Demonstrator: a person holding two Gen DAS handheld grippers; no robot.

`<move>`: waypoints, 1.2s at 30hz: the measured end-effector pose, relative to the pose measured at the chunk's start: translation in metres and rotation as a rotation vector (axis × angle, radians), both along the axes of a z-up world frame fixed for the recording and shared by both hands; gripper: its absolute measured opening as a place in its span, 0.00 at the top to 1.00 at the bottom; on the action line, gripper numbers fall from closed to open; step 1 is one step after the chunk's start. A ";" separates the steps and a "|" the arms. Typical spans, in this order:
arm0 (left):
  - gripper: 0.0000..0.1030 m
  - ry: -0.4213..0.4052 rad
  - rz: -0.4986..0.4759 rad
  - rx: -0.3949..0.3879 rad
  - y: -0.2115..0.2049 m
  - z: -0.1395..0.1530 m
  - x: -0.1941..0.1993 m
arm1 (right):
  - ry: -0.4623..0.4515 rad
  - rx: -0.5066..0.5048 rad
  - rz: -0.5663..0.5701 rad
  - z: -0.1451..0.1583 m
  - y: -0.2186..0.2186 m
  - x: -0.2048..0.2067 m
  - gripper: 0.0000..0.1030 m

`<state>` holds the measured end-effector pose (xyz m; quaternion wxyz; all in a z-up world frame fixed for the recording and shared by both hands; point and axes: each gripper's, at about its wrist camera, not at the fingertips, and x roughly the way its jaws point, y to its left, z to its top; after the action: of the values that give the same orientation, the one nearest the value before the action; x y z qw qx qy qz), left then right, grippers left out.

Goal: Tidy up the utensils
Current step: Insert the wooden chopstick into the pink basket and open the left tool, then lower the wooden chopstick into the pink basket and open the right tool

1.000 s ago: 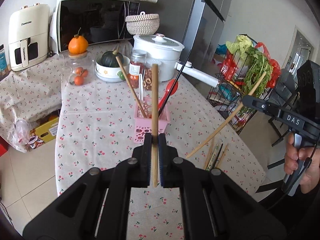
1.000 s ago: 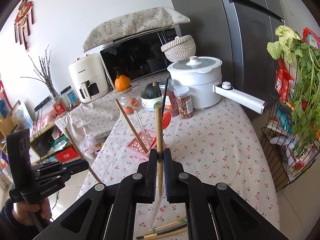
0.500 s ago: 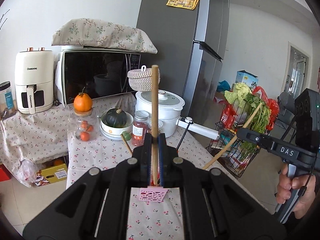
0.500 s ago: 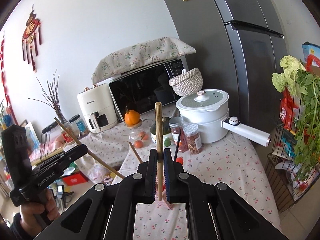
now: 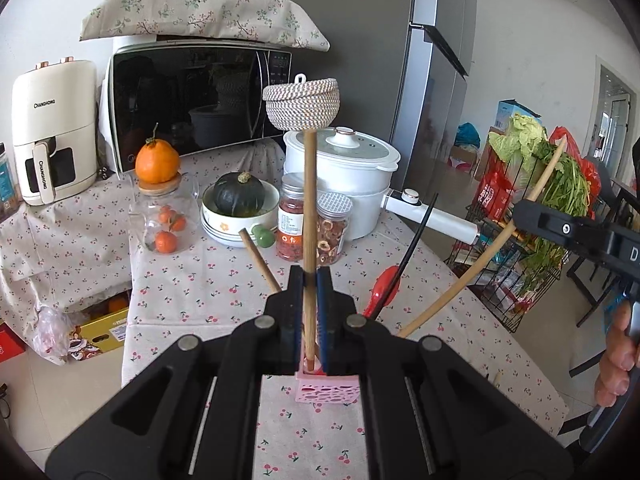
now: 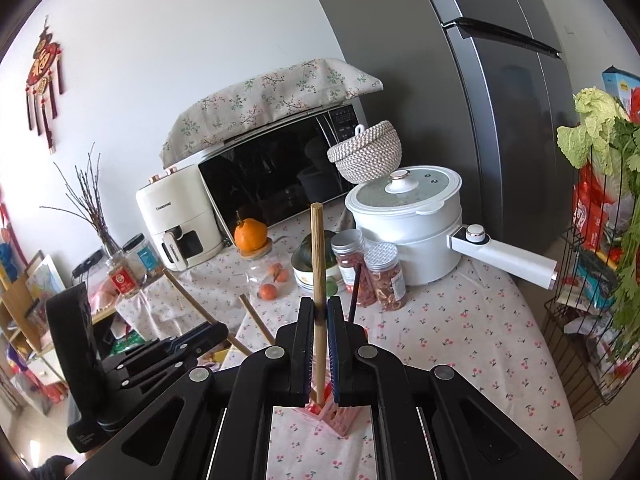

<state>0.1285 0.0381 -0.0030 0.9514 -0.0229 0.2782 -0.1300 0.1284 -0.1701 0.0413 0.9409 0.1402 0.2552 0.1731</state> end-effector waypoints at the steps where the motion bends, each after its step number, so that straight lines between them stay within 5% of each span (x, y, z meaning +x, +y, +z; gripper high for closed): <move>1: 0.93 0.017 -0.003 -0.008 0.000 -0.004 0.003 | 0.007 -0.004 -0.001 -0.003 0.001 0.002 0.94; 4: 0.88 0.063 -0.004 -0.049 0.002 -0.011 0.010 | 0.030 -0.010 0.003 -0.012 0.005 0.009 0.94; 8: 0.56 0.077 0.011 -0.088 0.007 -0.009 0.007 | 0.045 -0.019 0.018 -0.020 0.012 0.015 0.94; 13: 0.31 0.091 0.032 -0.111 0.018 -0.002 -0.005 | 0.071 -0.010 0.032 -0.027 0.017 0.022 0.94; 22: 0.16 0.204 0.060 -0.098 0.030 -0.018 -0.016 | 0.129 0.026 0.024 -0.044 0.019 0.041 0.92; 24: 0.13 0.228 0.064 -0.092 0.030 -0.021 -0.017 | 0.139 0.032 0.017 -0.045 0.017 0.043 0.83; 29: 0.03 0.286 0.069 -0.076 0.028 -0.027 -0.022 | 0.131 0.057 -0.014 -0.040 0.000 0.035 0.36; 36: 0.02 0.352 0.061 -0.043 0.017 -0.039 -0.028 | 0.139 0.014 -0.056 -0.039 -0.035 0.016 0.12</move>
<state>0.1004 0.0547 -0.0419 0.8908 -0.0743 0.4369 -0.1009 0.1446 -0.2047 0.0022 0.9244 0.1654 0.3148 0.1382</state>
